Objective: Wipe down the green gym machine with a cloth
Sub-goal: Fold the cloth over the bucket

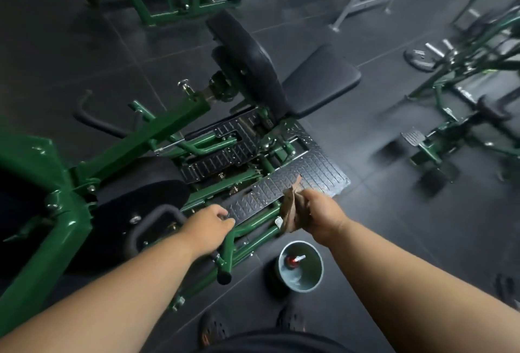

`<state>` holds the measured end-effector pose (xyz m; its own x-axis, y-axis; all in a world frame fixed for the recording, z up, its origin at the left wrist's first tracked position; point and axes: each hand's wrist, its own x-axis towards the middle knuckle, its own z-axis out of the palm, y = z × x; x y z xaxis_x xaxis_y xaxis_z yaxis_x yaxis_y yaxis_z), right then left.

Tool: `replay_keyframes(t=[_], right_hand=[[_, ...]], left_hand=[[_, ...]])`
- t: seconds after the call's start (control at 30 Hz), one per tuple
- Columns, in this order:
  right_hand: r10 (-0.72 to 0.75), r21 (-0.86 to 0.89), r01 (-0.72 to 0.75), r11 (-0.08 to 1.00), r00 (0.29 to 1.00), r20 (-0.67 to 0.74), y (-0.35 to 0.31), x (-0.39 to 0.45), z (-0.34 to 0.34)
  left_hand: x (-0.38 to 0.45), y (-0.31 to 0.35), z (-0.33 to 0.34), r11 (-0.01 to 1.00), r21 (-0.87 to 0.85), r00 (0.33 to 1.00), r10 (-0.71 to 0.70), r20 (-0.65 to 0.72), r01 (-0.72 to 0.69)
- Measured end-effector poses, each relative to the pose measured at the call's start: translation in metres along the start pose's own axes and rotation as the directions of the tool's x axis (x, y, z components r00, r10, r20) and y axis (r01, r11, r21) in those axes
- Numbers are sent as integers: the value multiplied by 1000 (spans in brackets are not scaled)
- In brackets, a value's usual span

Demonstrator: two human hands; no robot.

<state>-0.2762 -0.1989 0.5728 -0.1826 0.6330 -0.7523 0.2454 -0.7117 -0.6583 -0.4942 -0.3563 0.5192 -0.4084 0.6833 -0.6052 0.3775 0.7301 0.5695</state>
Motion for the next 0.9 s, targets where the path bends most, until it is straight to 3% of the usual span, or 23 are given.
replay_keyframes(t=[0.4,0.53,0.73,0.9], right_hand=[[81,-102,-66,993,985,149,9,44,-100],[57,-209,-7,978,971,234,-11,55,-156],[26,-310,113,944,912,410,-52,70,-230],[71,-351,167,921,814,577,-65,70,-257]], left_hand=[[-11,103,103,993,-110,997,50,57,-44],[-16,158,151,982,-185,999,45,-24,-49],[-37,247,220,904,-428,995,-26,-93,-16],[-54,285,243,870,-491,991,-33,-131,-36]])
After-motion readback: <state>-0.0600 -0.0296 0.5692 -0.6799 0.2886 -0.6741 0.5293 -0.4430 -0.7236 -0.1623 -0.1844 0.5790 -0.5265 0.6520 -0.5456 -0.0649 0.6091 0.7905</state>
